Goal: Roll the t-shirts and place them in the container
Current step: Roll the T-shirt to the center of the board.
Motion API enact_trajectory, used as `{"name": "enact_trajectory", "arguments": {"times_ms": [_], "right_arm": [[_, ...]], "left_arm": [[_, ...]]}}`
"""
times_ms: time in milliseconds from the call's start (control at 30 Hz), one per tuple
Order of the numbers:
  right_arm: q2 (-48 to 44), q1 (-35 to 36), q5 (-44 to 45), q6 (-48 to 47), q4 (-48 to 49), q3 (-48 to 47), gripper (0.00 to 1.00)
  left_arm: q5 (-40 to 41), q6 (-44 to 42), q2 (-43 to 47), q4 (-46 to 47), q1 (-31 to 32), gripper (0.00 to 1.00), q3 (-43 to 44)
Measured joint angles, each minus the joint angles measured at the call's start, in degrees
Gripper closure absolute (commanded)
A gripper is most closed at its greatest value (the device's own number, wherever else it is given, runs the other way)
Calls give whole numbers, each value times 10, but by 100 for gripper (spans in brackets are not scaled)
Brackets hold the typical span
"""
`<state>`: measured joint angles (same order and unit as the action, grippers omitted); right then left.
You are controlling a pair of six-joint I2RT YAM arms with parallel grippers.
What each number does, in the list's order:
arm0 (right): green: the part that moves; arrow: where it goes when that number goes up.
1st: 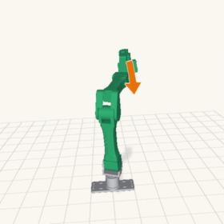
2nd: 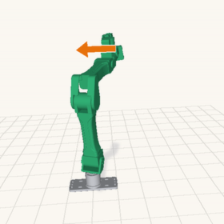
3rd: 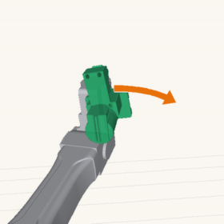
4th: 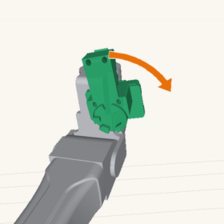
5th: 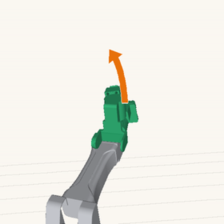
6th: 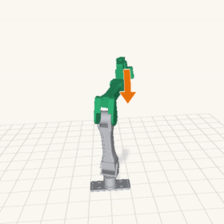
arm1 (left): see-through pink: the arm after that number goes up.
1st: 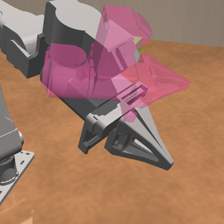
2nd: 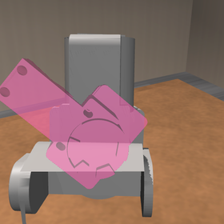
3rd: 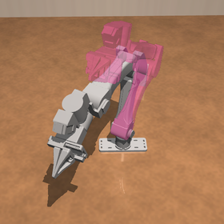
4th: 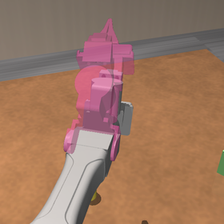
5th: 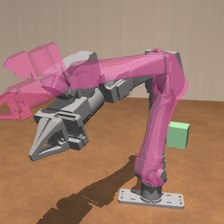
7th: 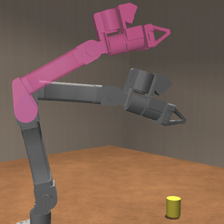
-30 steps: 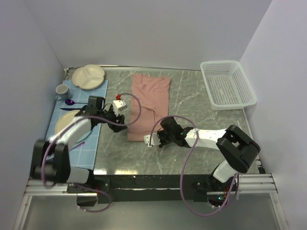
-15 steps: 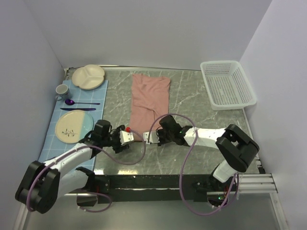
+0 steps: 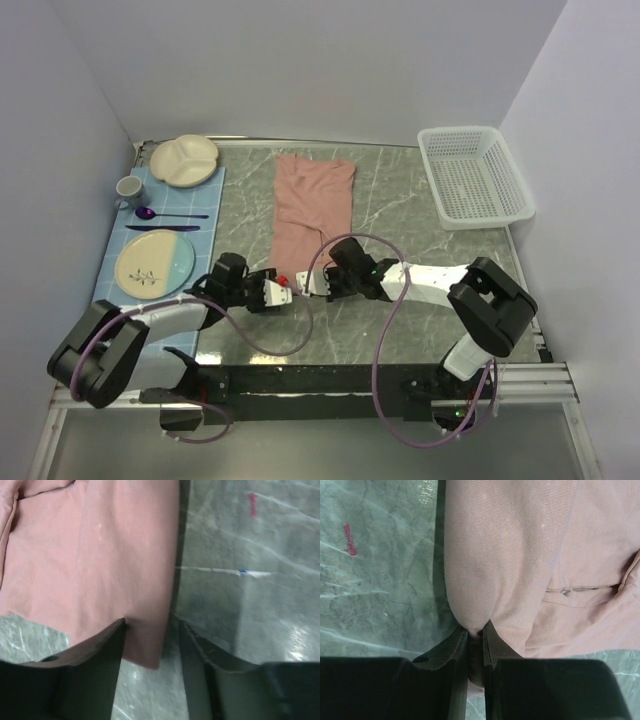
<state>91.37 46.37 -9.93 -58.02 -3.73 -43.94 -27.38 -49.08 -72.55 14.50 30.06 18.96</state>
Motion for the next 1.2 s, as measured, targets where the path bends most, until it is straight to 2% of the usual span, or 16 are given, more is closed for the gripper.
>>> {"name": "enact_trajectory", "arguments": {"times_ms": [33,100,133,233,333,533,700,967,1200], "right_arm": [[0,0,0,1,0,0,86],[0,0,0,4,-2,0,86],[0,0,0,6,-2,0,87],[-1,-3,-4,18,-4,0,91],[-11,-5,-13,32,-14,0,94],[-56,-20,-61,69,-56,0,95],[-76,-45,-143,98,-135,-21,94],[-61,-87,-261,166,-237,-75,92],[47,-155,-318,181,-303,-162,90]], "left_arm": [[4,0,-12,1,3,65,8],[11,1,-38,-1,6,74,27],[16,4,-47,-2,6,83,35],[16,5,-62,-21,5,94,55],[0,5,-60,-72,0,99,79],[-69,-14,-52,-249,-19,98,165],[-143,-44,-78,-422,-34,95,274],[-226,-108,-218,-660,-56,95,413],[-279,-122,-371,-766,-99,94,524]]}}
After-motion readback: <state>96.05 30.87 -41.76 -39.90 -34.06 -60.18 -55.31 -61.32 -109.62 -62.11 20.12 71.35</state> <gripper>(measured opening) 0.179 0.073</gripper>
